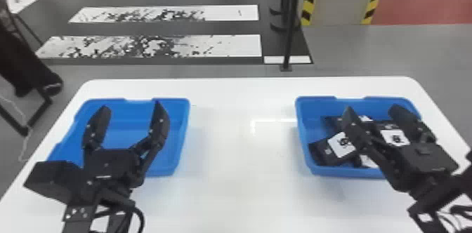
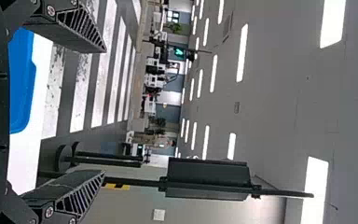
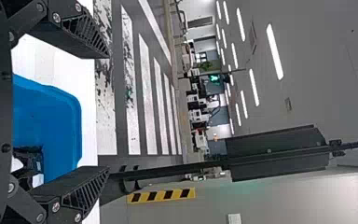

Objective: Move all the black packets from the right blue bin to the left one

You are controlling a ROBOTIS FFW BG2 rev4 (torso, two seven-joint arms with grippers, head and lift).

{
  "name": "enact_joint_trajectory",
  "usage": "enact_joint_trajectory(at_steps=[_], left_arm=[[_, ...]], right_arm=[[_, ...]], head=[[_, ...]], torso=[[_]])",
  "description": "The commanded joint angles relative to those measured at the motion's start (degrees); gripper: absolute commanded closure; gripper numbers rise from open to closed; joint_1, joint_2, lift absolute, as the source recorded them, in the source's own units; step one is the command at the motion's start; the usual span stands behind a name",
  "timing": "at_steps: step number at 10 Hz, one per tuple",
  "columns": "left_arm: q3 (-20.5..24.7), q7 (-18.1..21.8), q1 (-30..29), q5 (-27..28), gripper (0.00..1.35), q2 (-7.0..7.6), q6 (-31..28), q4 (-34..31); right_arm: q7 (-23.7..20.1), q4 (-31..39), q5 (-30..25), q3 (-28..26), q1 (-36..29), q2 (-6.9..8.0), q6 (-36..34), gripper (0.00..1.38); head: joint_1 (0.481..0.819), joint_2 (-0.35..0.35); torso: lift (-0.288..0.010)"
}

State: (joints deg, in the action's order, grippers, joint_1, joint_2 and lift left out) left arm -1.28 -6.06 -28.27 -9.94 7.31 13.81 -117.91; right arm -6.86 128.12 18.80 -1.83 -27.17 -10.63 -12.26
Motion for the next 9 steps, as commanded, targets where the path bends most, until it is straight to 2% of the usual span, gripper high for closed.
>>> enact_joint_trajectory(at_steps=[1, 2, 6, 8, 9], left_arm=[[0.14, 0.0, -0.13, -0.11, 0.13, -0.1, 0.25, 0.0], [0.25, 0.0, -0.27, -0.11, 0.13, -0.1, 0.39, 0.0], [0.02, 0.0, -0.42, -0.11, 0.13, -0.01, 0.53, 0.0], [0.02, 0.0, -0.42, -0.11, 0.13, -0.01, 0.68, 0.0], [0.02, 0.0, -0.42, -0.11, 0.13, -0.01, 0.68, 0.0]], right_arm=[[0.09, -0.22, 0.05, 0.0, 0.74, 0.0, -1.1, 0.19], [0.09, -1.06, 0.17, -0.57, 2.29, 0.0, -2.64, 0.19], [0.0, -2.19, -1.54, -4.0, 10.3, -0.79, -25.99, 0.19], [-0.09, -4.02, -2.57, -4.46, 12.69, -0.79, -32.04, 0.19], [-0.09, -4.72, -3.94, -4.46, 13.26, -0.79, -32.18, 0.19]], head=[[0.695, 0.058], [0.695, 0.06], [0.695, 0.034], [0.695, 0.013], [0.695, 0.008]], torso=[[-0.168], [-0.168], [-0.168], [-0.168], [-0.168]])
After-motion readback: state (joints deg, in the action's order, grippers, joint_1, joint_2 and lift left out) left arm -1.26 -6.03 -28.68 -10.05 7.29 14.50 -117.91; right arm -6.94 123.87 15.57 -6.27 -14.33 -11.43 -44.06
